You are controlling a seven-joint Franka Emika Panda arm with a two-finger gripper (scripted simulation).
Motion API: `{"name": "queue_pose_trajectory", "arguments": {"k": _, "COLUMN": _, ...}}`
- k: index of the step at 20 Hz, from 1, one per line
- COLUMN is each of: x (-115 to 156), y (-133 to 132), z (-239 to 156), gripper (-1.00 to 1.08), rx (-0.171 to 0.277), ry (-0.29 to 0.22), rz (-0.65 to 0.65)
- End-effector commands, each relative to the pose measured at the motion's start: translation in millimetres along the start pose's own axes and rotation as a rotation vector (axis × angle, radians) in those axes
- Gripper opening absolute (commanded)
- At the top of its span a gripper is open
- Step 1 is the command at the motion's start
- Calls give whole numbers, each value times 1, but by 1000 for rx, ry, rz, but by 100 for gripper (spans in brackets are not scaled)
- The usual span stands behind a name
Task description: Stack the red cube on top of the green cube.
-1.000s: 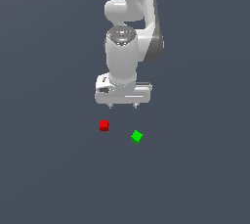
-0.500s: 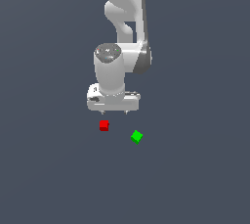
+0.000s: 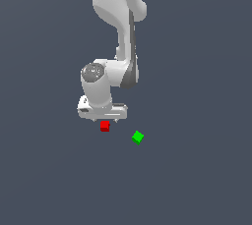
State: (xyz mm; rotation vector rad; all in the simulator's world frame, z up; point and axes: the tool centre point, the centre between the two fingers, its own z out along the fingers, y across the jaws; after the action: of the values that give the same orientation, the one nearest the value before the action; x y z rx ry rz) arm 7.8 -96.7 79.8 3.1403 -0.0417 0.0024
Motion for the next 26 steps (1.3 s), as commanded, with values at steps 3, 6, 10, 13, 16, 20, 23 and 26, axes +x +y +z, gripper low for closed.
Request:
{"name": "queue_pose_trajectory", "arguments": {"k": 3, "x": 2, "y": 8, "z": 9, "gripper": 100, "rx": 1, "ry": -1, "rz": 2}}
{"name": "queue_pose_trajectory", "arguments": {"k": 6, "x": 1, "y": 8, "z": 9, "gripper": 100, "rx": 1, "ry": -2, "rz": 4}}
{"name": "queue_pose_trajectory", "arguments": {"k": 10, "x": 1, "y": 8, "z": 15, "gripper": 100, "rx": 1, "ry": -2, "rz": 4}}
{"name": "queue_pose_trajectory", "arguments": {"k": 13, "x": 1, "y": 8, "z": 26, "gripper": 100, "rx": 1, "ry": -2, "rz": 4}}
{"name": "queue_pose_trajectory", "arguments": {"k": 16, "x": 1, "y": 8, "z": 42, "gripper": 100, "rx": 1, "ry": -2, "rz": 4}}
{"name": "queue_pose_trajectory", "arguments": {"k": 20, "x": 1, "y": 8, "z": 56, "gripper": 100, "rx": 1, "ry": -2, "rz": 4}}
{"name": "queue_pose_trajectory", "arguments": {"k": 23, "x": 2, "y": 8, "z": 60, "gripper": 100, "rx": 1, "ry": -2, "rz": 4}}
{"name": "queue_pose_trajectory", "arguments": {"k": 26, "x": 2, "y": 9, "z": 60, "gripper": -100, "rx": 1, "ry": -2, "rz": 4}}
